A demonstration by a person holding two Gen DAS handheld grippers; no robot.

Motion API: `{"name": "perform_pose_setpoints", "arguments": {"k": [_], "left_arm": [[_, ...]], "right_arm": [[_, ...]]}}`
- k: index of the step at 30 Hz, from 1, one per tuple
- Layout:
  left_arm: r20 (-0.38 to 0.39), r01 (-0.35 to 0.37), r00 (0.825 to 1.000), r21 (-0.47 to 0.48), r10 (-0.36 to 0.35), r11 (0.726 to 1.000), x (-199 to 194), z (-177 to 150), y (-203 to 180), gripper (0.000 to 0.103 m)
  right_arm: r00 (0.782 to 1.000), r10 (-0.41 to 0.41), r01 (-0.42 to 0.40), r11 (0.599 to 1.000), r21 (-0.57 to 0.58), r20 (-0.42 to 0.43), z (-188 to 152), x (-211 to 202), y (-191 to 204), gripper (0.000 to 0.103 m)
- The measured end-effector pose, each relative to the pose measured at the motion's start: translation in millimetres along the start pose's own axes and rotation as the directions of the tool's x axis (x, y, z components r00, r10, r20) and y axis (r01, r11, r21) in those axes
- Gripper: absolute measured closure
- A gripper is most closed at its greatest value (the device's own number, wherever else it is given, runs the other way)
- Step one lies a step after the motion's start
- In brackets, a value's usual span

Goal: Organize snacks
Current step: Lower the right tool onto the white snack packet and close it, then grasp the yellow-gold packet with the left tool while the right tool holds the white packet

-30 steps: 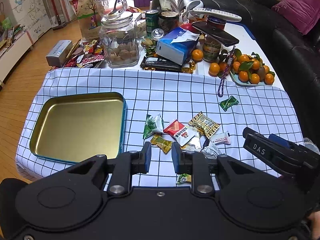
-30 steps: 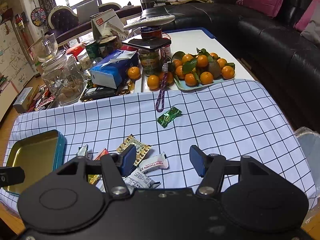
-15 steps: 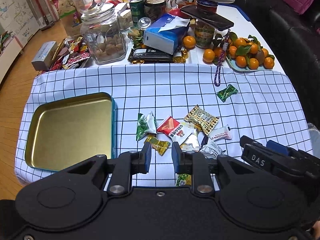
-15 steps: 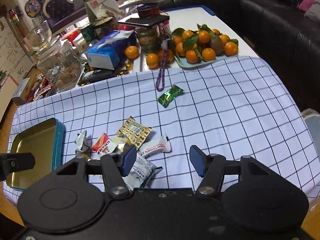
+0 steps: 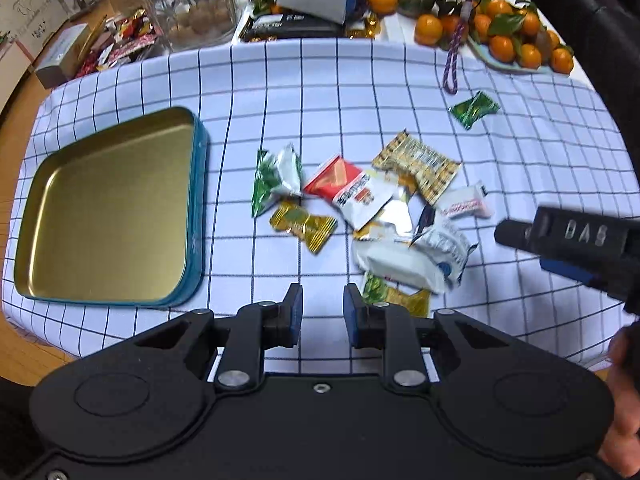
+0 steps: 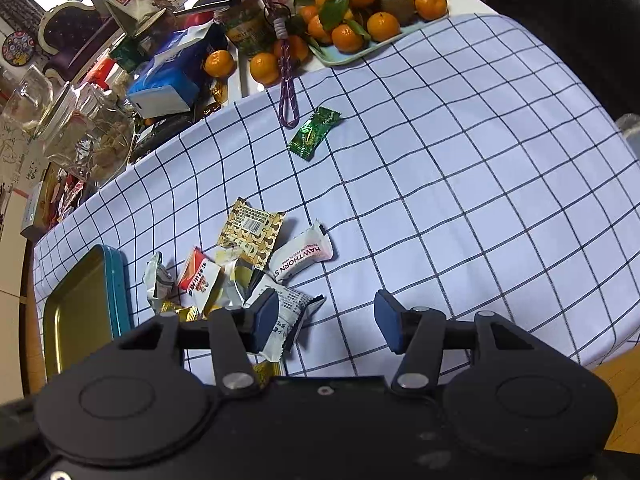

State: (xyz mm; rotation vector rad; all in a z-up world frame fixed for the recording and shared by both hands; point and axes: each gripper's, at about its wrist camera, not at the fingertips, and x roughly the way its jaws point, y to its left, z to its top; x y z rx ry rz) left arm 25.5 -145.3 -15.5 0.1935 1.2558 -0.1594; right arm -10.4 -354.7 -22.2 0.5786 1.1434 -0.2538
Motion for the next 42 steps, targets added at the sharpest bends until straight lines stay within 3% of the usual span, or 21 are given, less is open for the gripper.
{"name": "perform_pose_setpoints", "arguments": {"k": [8, 16, 21, 22, 29, 37, 42], "left_arm": [[0.007, -0.012, 1.0, 0.004, 0.012, 1.0, 2, -10, 19, 0.071], [0.039, -0.006, 0.999, 0.056, 0.004, 0.998, 2, -13, 20, 0.071], [0.021, 0.001, 1.0, 0.05, -0.002, 0.999, 5, -17, 19, 0.071], [0.014, 0.009, 1.0, 0.042, -0.01, 0.999, 5, -17, 20, 0.071], [-0.021, 0.114, 0.993, 0.039, -0.113, 0.993, 9, -13, 11, 0.071], [0.006, 0.172, 0.985, 0.047, -0.173, 0.984, 13, -13, -16, 0.071], [-0.002, 0.148, 0.989, 0.091, -0.149, 0.985, 23, -15, -32, 0.071]], "right_arm": [[0.994, 0.103, -0.098, 0.99, 0.1, -0.046, 6, 34, 18, 0.046], [0.996, 0.024, -0.013, 0.992, 0.126, -0.084, 2, 67, 27, 0.046], [0.997, -0.005, 0.009, 0.998, 0.064, -0.073, -1, 65, 35, 0.045], [0.997, -0.015, 0.018, 0.999, 0.044, -0.073, -1, 64, 36, 0.049], [0.998, -0.062, 0.062, 0.998, 0.011, 0.013, 0, 42, 23, 0.055], [0.996, -0.062, 0.055, 0.993, 0.102, 0.071, 6, 16, -13, 0.055], [0.993, -0.067, 0.053, 0.99, 0.134, 0.102, 8, 7, -25, 0.055]]}}
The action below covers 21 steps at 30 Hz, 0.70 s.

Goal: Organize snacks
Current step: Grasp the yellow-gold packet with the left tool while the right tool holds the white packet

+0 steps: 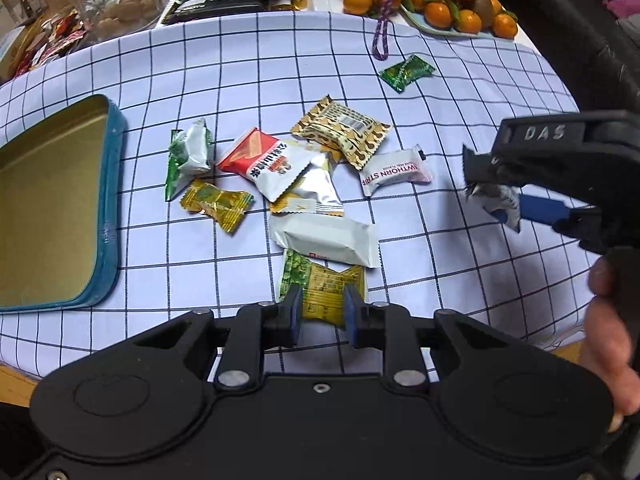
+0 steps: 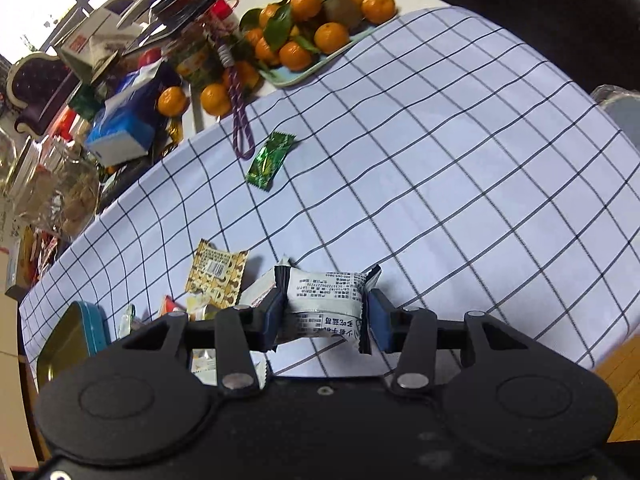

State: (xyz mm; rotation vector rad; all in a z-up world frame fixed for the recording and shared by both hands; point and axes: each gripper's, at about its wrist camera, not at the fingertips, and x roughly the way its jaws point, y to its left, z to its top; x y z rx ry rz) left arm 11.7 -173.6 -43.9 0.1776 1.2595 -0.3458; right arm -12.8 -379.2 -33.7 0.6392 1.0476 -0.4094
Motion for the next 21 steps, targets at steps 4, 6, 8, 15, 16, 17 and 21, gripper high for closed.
{"name": "perform_pose_setpoints", "arguments": {"k": [4, 6, 8, 15, 16, 17, 21], "left_arm": [[-0.013, -0.019, 1.0, 0.015, 0.019, 1.0, 9, -1, -7, 0.071], [-0.008, -0.042, 0.999, 0.022, 0.042, 0.999, 12, -2, -10, 0.071], [0.01, -0.063, 0.998, 0.037, 0.063, 0.997, 13, -3, -13, 0.06], [0.036, -0.091, 0.995, 0.048, 0.089, 0.995, 19, -5, -14, 0.053], [0.04, -0.093, 0.995, 0.049, 0.091, 0.994, 19, -5, -15, 0.053], [0.041, -0.094, 0.995, 0.051, 0.092, 0.994, 20, -5, -15, 0.052], [0.042, -0.102, 0.994, 0.057, 0.1, 0.993, 24, -5, -20, 0.048]], "right_arm": [[1.0, -0.01, 0.01, 1.0, 0.004, 0.018, 1, -6, -4, 0.055], [1.0, -0.017, 0.017, 1.0, 0.006, 0.025, 2, -9, -5, 0.055], [0.999, -0.02, 0.02, 1.0, 0.015, 0.031, 3, -13, -5, 0.055], [0.999, 0.008, -0.01, 0.999, 0.041, 0.04, 4, -22, -3, 0.055], [0.999, 0.01, -0.012, 0.999, 0.042, 0.044, 4, -23, -2, 0.055], [0.999, 0.01, -0.012, 0.999, 0.043, 0.051, 5, -24, -1, 0.055], [0.997, 0.015, -0.018, 0.999, 0.04, 0.07, 7, -30, 1, 0.055]]}}
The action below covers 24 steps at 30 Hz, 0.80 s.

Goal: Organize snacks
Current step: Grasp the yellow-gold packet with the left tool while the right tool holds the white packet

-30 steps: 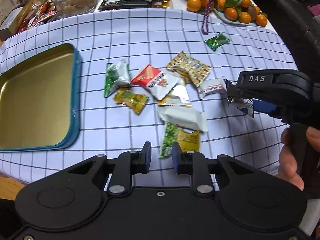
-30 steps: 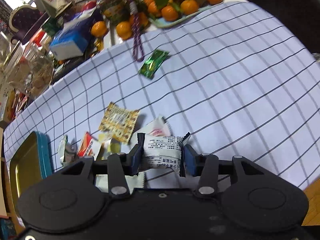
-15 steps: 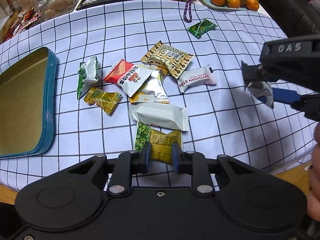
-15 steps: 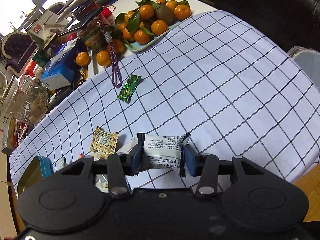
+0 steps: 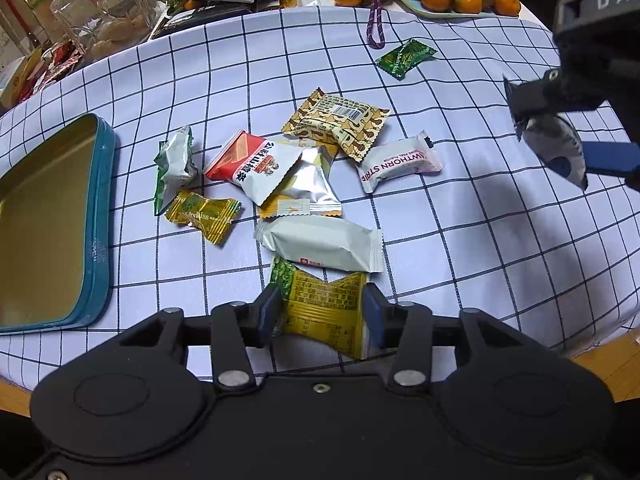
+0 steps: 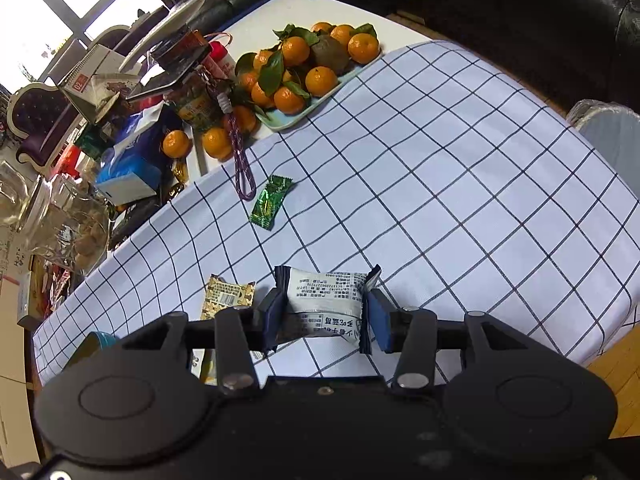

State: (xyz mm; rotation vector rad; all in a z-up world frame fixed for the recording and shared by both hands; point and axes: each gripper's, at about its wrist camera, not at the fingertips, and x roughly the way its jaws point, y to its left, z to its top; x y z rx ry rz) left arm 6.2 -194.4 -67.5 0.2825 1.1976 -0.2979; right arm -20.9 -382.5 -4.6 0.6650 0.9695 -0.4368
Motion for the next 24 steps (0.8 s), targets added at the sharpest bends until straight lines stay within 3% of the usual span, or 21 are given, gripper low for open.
{"name": "perform_pose_setpoints", "arguments": {"k": [9, 20, 24], "left_arm": [[0.0, -0.032, 0.999, -0.005, 0.032, 0.999, 10, -6, -5, 0.045], [0.009, 0.016, 1.0, -0.055, -0.016, 0.998, -1, -1, 8, 0.064], [0.048, 0.025, 0.999, -0.054, -0.023, 0.998, -20, 5, 20, 0.065]], "right_arm": [[1.0, -0.002, 0.001, 0.999, 0.05, 0.024, 5, -10, -8, 0.055], [0.997, 0.031, -0.034, 0.999, 0.037, 0.065, 8, -23, 8, 0.055], [0.997, 0.016, -0.019, 0.999, 0.048, 0.07, 8, -18, 10, 0.055]]}}
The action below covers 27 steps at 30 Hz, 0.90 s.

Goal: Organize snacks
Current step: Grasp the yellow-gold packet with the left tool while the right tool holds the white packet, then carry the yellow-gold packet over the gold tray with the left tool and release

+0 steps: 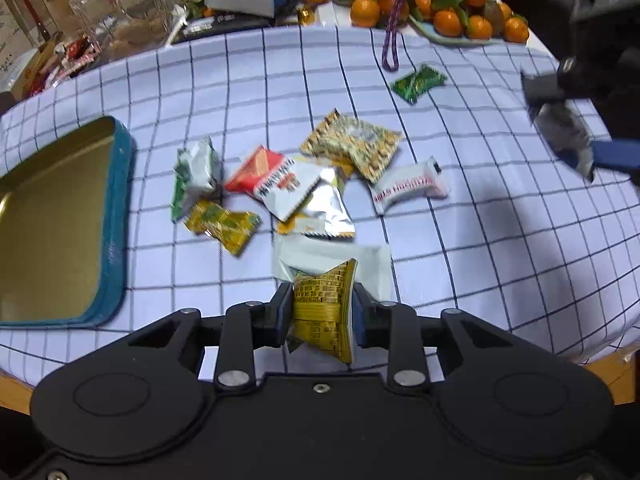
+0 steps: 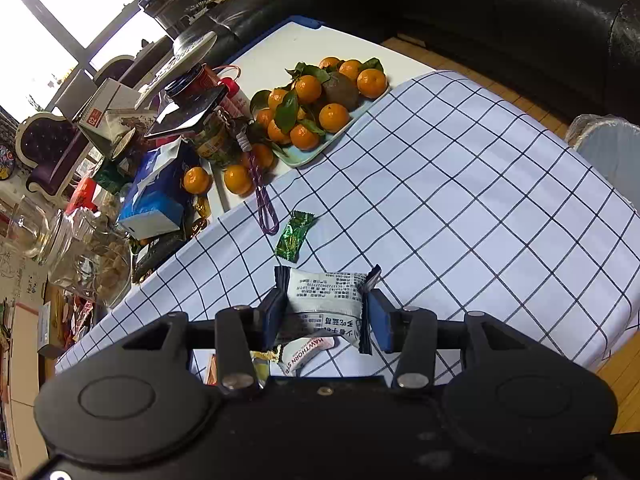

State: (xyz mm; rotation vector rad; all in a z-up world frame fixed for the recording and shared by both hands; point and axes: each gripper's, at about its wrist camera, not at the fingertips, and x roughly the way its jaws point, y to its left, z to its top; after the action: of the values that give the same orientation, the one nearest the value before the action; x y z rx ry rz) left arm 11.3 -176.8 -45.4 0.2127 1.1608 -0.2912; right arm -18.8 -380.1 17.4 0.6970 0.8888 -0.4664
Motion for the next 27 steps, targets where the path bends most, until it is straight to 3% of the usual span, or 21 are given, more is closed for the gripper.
{"name": "perform_pose_setpoints", "arguments": {"k": [8, 14, 18, 22, 27], "left_arm": [[0.049, 0.044, 0.998, -0.095, -0.04, 0.994, -18, 26, 39, 0.065], [0.052, 0.036, 0.998, -0.213, -0.025, 0.976, -22, 48, 81, 0.065], [0.073, 0.007, 0.997, -0.302, 0.015, 0.953, -28, 63, 118, 0.065], [0.091, -0.074, 0.989, -0.361, 0.114, 0.93, -35, 79, 157, 0.065], [0.11, -0.12, 0.976, -0.457, 0.19, 0.881, -40, 88, 209, 0.065]], "right_arm": [[0.999, -0.038, 0.038, 0.999, 0.0, -0.017, -4, 12, 5, 0.055], [0.998, -0.049, 0.048, 0.999, -0.008, -0.04, -9, 17, 11, 0.055], [0.998, -0.054, 0.052, 0.997, -0.052, -0.039, -15, 20, 23, 0.055], [0.995, -0.077, 0.07, 0.992, -0.104, -0.059, -24, 35, 35, 0.055], [0.996, -0.066, 0.056, 0.988, -0.142, -0.061, -32, 46, 49, 0.055]]}}
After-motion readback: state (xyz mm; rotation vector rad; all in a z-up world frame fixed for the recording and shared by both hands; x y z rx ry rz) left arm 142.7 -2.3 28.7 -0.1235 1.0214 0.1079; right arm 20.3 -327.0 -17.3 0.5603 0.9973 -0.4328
